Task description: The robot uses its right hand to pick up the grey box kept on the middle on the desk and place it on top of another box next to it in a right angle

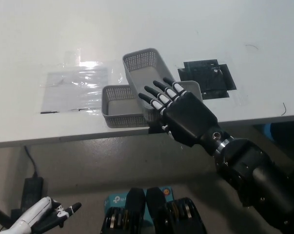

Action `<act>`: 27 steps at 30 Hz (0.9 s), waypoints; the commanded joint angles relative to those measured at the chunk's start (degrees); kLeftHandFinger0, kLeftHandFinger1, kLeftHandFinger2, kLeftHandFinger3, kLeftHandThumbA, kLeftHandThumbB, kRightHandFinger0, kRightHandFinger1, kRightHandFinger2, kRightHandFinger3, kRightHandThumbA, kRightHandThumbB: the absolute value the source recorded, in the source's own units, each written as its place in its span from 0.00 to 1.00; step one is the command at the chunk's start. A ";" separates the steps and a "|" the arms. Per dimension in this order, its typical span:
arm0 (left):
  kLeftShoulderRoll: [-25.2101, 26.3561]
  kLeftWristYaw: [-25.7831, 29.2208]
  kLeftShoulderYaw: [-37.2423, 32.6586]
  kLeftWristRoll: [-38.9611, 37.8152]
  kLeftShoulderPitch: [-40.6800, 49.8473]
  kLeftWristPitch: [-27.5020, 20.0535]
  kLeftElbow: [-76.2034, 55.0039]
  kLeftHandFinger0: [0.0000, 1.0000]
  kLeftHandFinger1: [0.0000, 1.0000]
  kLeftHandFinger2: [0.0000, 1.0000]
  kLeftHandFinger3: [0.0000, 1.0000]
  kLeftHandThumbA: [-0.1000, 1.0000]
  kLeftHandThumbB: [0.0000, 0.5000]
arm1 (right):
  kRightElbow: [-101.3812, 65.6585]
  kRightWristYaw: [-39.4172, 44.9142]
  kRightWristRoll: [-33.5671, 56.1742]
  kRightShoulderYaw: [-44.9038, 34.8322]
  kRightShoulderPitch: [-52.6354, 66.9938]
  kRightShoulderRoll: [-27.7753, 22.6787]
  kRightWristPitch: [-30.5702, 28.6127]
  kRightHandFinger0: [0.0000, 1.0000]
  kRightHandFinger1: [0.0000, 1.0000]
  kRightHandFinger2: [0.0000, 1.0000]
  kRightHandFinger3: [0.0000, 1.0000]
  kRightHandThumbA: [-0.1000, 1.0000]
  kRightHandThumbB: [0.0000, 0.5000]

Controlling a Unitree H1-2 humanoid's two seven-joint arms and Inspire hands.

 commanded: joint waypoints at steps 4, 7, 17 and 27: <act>0.24 -0.20 0.18 -0.19 -0.08 -0.17 -0.48 0.10 0.00 0.02 0.19 0.86 0.39 | -4.36 3.05 2.40 -1.64 -1.06 0.49 0.44 1.00 1.00 1.00 1.00 0.43 0.74; 0.30 -0.16 -0.01 0.02 -0.12 -0.67 -0.20 0.11 0.00 0.00 0.18 0.86 0.35 | -5.07 3.87 1.58 -1.55 -1.26 0.52 0.66 1.00 1.00 1.00 1.00 0.44 0.72; -0.10 -0.18 0.11 -0.07 0.21 -0.74 0.01 0.08 0.00 0.01 0.17 0.89 0.38 | -19.78 15.85 5.42 -5.61 1.70 -0.78 3.93 1.00 1.00 1.00 1.00 0.57 0.87; 0.34 0.01 0.32 0.04 0.33 -2.03 0.41 0.07 0.00 0.01 0.16 0.86 0.33 | -54.62 37.08 22.29 -16.05 8.81 -3.31 23.89 1.00 1.00 1.00 1.00 0.64 0.73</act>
